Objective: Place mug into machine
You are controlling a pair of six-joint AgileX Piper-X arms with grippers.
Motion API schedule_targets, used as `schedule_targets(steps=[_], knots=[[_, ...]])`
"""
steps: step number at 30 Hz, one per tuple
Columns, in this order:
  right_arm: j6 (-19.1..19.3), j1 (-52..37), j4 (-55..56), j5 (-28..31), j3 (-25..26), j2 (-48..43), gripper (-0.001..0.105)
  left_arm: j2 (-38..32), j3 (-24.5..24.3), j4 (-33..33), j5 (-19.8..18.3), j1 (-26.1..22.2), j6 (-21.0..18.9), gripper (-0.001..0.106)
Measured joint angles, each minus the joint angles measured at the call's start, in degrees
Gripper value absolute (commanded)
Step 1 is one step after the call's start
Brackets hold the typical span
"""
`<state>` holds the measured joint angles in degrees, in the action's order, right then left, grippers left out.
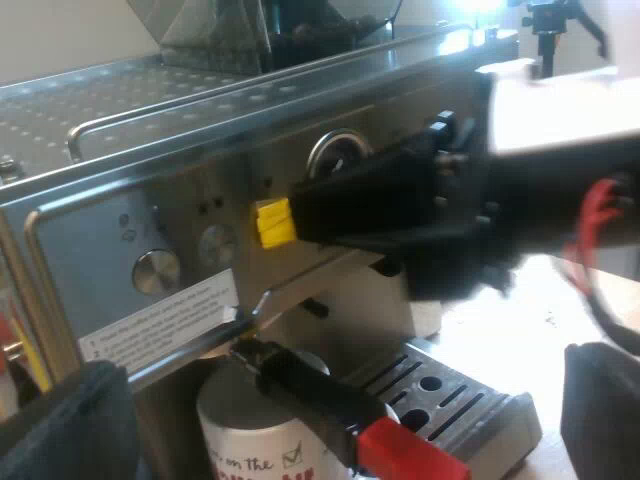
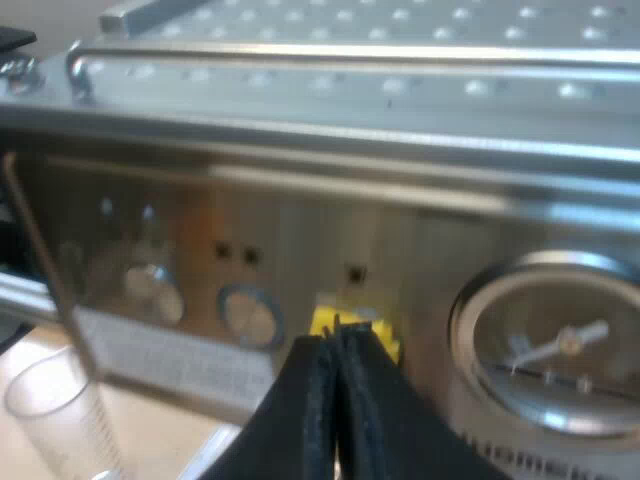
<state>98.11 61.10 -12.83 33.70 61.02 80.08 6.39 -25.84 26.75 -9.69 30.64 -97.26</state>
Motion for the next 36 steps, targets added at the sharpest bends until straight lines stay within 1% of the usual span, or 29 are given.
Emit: schedule_targets(steps=[11, 24, 25, 26, 28, 29, 30, 31, 32, 34, 35, 36], knots=[[0.00, -3.26, -0.22, -1.69, 0.56, 0.91, 0.000, 0.00, 0.00, 0.00, -0.10, 0.00, 0.00, 0.087], [0.08, -4.17, 1.52, -3.06, 0.56, 0.27, 0.000, 0.00, 0.00, 0.00, -0.10, 0.00, 0.00, 0.087], [0.09, -3.96, 2.30, -3.06, 0.69, -0.06, 0.004, 0.00, 0.00, 0.00, -0.10, 0.00, 0.00, 0.087], [0.09, -3.16, 4.16, -2.11, 0.66, -0.72, 0.012, 0.00, 0.00, 0.00, -0.10, 0.00, 0.00, 0.087], [0.09, -2.63, 6.95, -1.23, 0.66, -1.43, 0.024, 0.00, 0.00, -0.17, -0.10, 0.00, 0.00, 0.087], [0.09, -1.99, 9.46, -1.21, 0.66, -2.23, 0.024, 0.00, 0.00, -0.17, -0.10, 0.00, 0.00, 0.087], [0.09, -1.66, 10.18, -1.20, 0.66, -2.63, 0.026, 0.00, 0.00, -0.16, -0.10, 0.00, 0.00, 0.087], [0.09, -1.19, 11.70, -1.62, 0.66, -3.11, 0.036, 0.00, 0.00, -0.23, -0.10, 0.00, 0.00, 0.087], [0.09, -0.81, 12.28, -1.98, 0.66, -3.50, 0.051, 0.00, 0.00, -0.23, -0.10, 0.00, 0.00, 0.087], [0.09, 0.26, 13.91, -2.90, 0.66, -4.13, 0.070, 0.00, 0.00, -0.23, -0.10, 0.00, 0.00, 0.087], [0.09, 2.11, 16.61, -3.09, 0.66, -5.40, 0.086, 0.00, -0.12, -0.23, -0.10, 0.00, 0.00, 0.087], [0.09, 2.73, 17.82, -3.09, 0.66, -6.19, 0.090, 0.00, -0.21, -0.23, -0.10, 0.00, 0.00, 0.087]])
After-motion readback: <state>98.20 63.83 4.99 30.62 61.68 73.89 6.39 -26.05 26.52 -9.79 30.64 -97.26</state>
